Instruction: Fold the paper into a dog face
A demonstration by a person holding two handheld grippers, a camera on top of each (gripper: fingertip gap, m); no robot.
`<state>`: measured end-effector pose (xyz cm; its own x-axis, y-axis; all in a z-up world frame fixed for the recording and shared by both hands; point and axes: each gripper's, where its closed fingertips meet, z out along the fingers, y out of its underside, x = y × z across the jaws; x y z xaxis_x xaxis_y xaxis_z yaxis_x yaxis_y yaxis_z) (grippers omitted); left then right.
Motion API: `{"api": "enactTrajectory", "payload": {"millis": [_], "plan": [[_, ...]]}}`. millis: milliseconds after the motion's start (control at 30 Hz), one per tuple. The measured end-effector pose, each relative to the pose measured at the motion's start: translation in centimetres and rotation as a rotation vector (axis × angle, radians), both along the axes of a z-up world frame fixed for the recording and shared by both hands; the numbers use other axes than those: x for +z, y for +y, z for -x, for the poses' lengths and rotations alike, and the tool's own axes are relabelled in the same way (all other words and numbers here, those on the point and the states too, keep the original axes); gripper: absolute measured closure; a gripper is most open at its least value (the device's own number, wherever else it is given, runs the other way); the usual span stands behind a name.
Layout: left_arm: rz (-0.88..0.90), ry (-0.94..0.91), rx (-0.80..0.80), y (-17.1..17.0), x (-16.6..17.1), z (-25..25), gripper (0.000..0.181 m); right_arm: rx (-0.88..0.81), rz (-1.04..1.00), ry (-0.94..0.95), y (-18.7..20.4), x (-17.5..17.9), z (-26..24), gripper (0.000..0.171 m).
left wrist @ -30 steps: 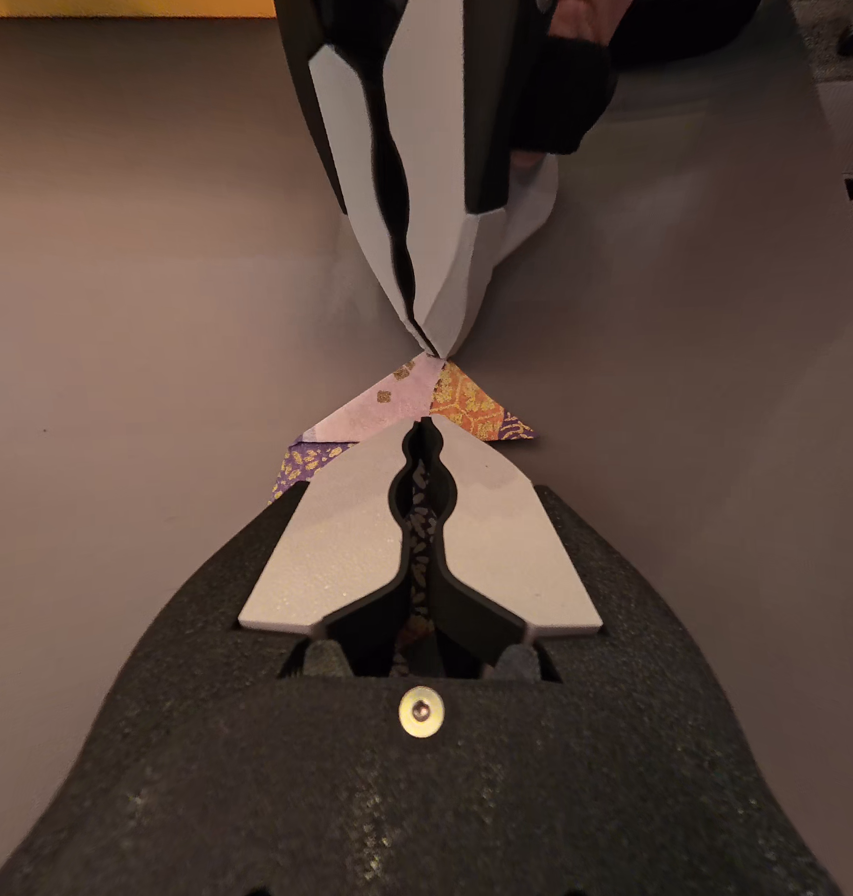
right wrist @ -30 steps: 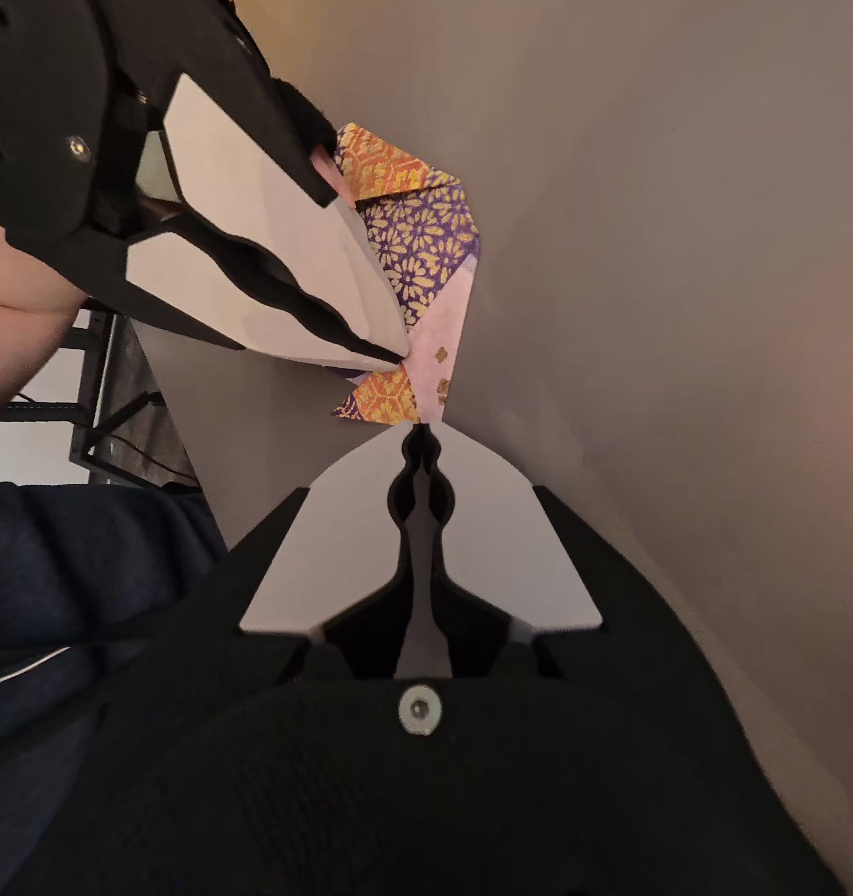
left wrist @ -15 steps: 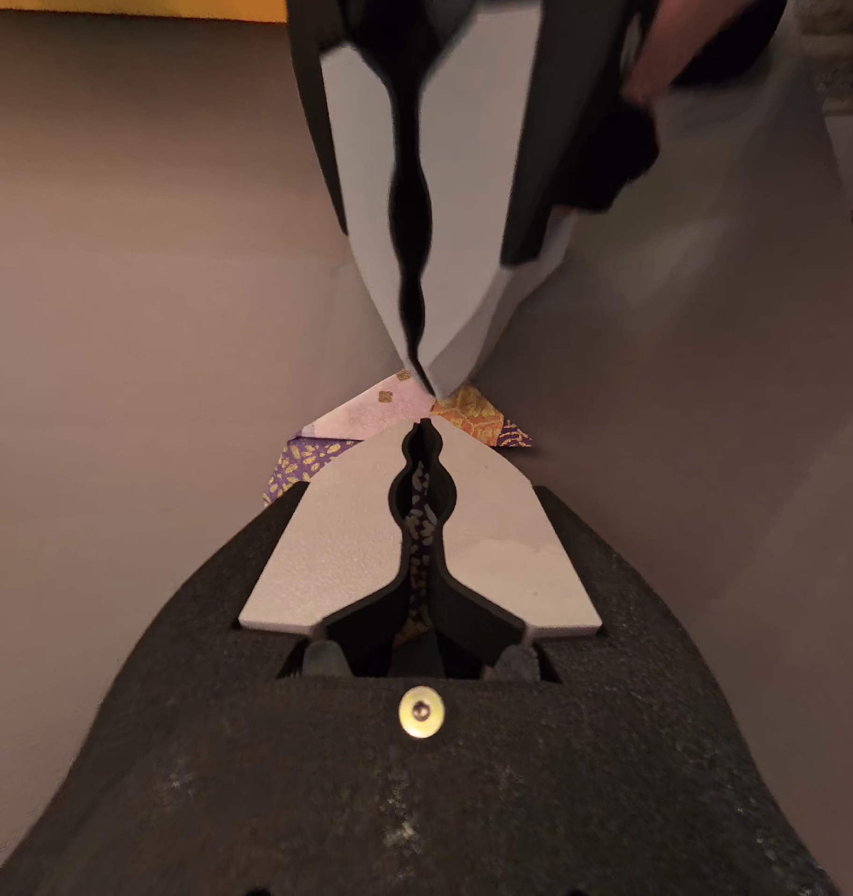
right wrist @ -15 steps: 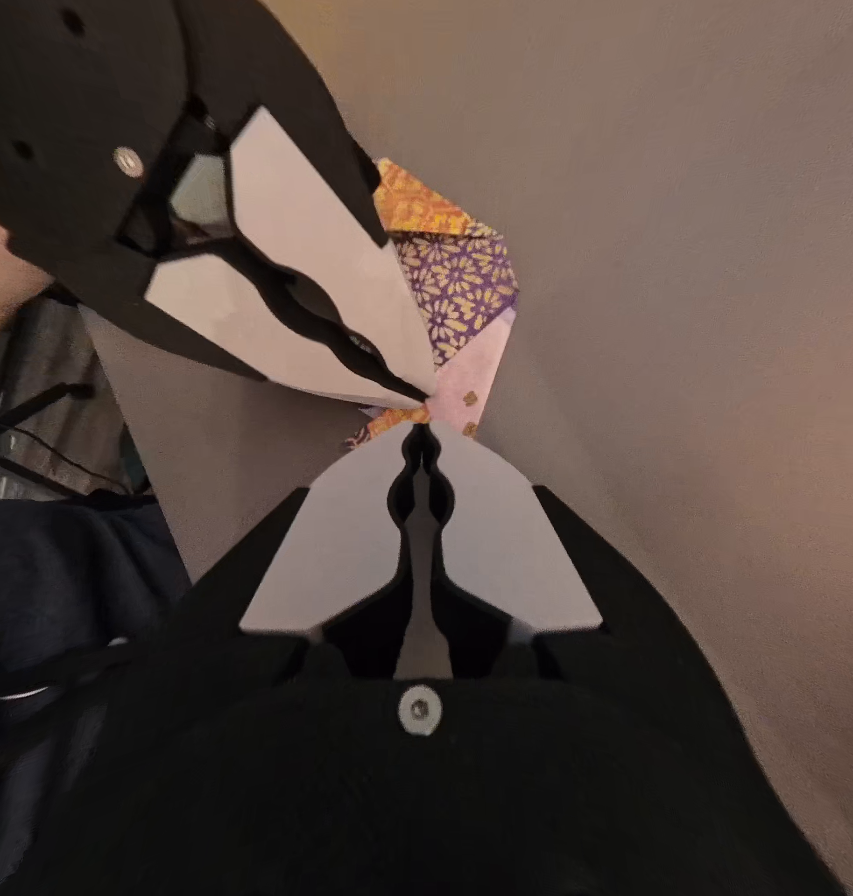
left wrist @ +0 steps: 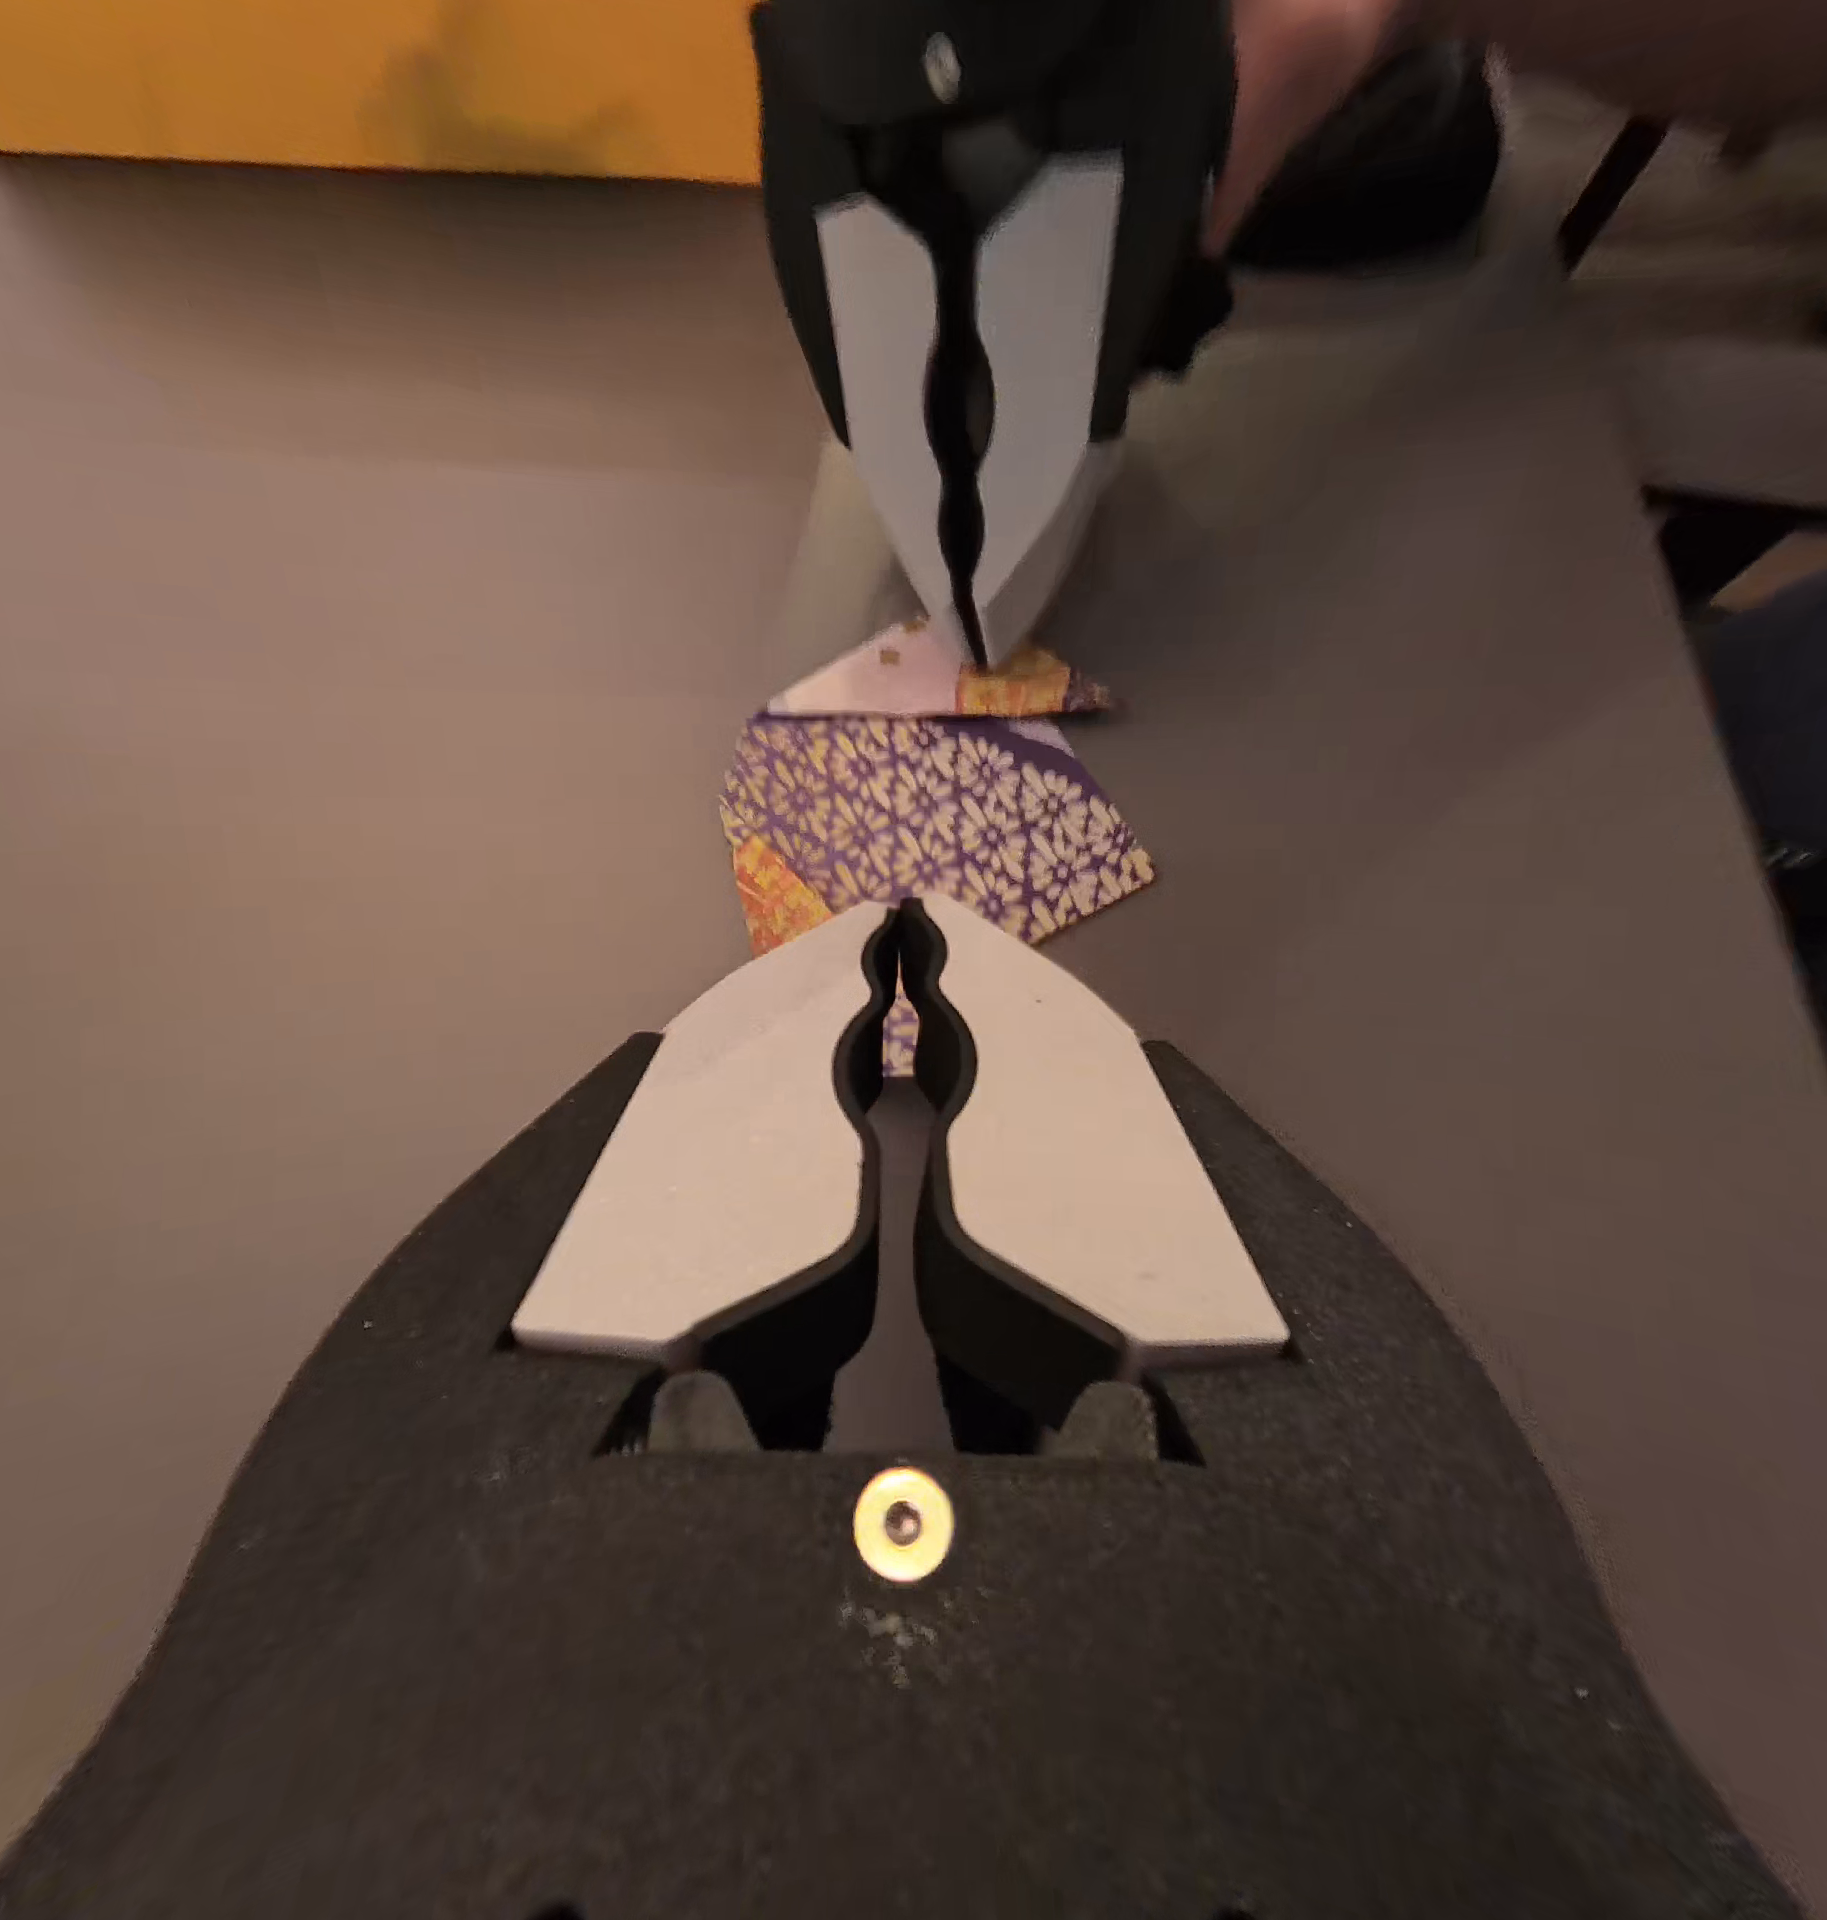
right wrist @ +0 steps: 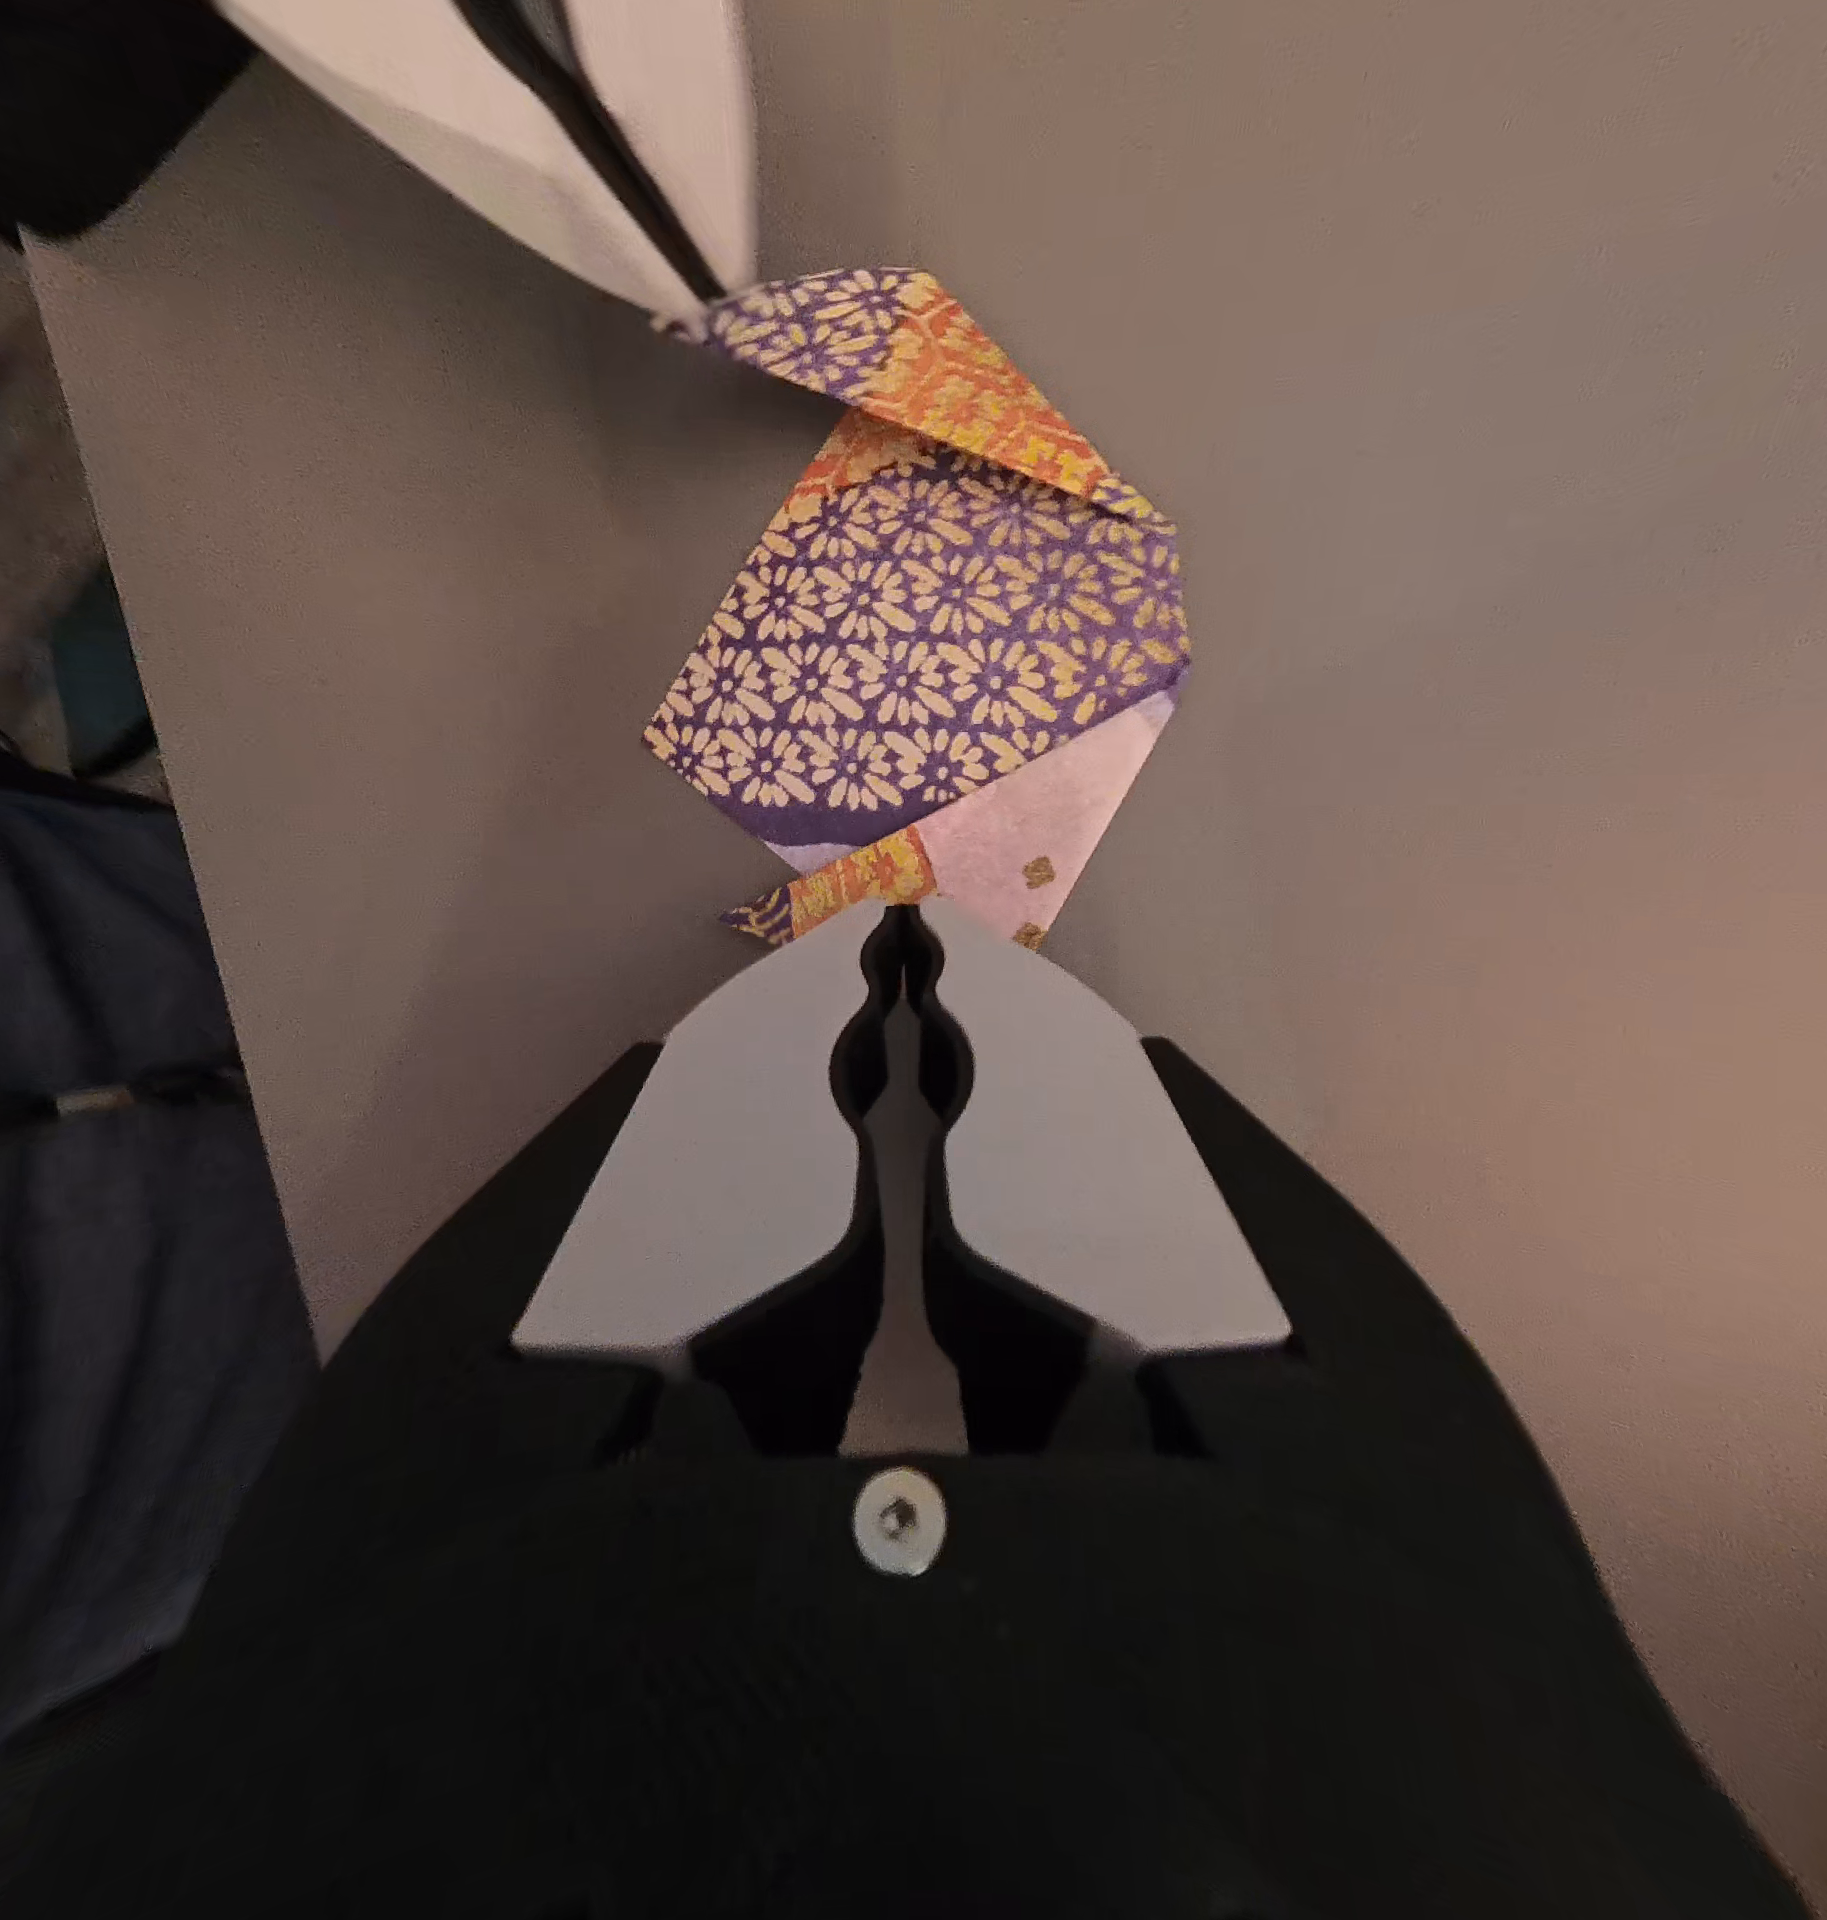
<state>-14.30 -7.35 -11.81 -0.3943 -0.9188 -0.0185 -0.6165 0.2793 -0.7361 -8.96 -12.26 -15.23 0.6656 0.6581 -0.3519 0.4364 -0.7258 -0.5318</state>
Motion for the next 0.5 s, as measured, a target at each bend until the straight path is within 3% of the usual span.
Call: {"api": "enactTrajectory", "payload": {"millis": [167,500], "plan": [[-0.184,0.106,-0.048,0.4,-3.9,0.6,0.180,0.166,-0.158,-0.059,-0.1,-0.1,-0.2,0.169],[0.011,0.124,0.023,-0.3,-3.8,0.7,0.181,0.275,-0.230,-0.071,-0.9,0.6,0.7,0.170]]}}
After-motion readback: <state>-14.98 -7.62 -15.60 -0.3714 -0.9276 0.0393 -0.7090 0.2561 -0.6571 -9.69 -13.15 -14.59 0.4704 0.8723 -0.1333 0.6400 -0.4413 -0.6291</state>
